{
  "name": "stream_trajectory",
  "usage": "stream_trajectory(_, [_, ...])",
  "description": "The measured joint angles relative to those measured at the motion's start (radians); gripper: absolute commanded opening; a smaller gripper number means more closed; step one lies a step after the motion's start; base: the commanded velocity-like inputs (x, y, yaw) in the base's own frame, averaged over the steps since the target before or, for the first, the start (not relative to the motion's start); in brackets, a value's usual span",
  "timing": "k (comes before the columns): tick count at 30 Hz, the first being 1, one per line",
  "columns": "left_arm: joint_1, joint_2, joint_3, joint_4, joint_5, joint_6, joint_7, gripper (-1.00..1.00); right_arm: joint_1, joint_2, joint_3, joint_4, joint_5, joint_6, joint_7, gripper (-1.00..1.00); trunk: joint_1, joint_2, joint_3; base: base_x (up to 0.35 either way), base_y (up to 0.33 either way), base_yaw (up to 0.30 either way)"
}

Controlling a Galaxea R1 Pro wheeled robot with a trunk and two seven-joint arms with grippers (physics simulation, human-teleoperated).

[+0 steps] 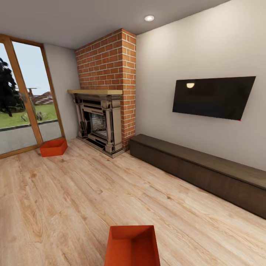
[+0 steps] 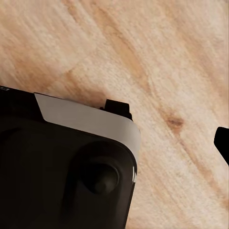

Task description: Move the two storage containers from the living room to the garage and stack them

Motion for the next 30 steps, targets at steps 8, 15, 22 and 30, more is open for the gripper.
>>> stream_trajectory(8, [0.0, 0.0, 0.0, 0.0, 0.0, 0.0, 0.0, 1.0, 0.0, -0.002, 0.0, -0.001, 0.001, 0.002, 0.0, 1.0, 0.0, 0.0, -0.006, 0.003, 0.0, 0.0])
stream_trajectory(15, [0.0, -0.001, -0.008, 0.0, -0.008, 0.0, -0.001, 1.0, 0.0, -0.003, 0.0, -0.001, 0.002, -0.001, 0.0, 1.0, 0.0, 0.0, -0.017, 0.0, 0.0, 0.0])
stream_trajectory(22, [0.0, 0.001, -0.009, 0.0, -0.011, 0.0, -0.001, 1.0, 0.0, 0.0, 0.0, -0.001, 0.002, -0.001, 0.0, 1.0, 0.0, 0.0, -0.028, 0.0, 0.0, 0.0])
stream_trajectory(30, [0.0, 0.0, -0.01, 0.0, -0.012, 0.0, -0.001, 1.0, 0.0, 0.002, 0.0, -0.001, 0.002, 0.001, 0.0, 1.0, 0.0, 0.0, -0.041, 0.0, 0.0, 0.0])
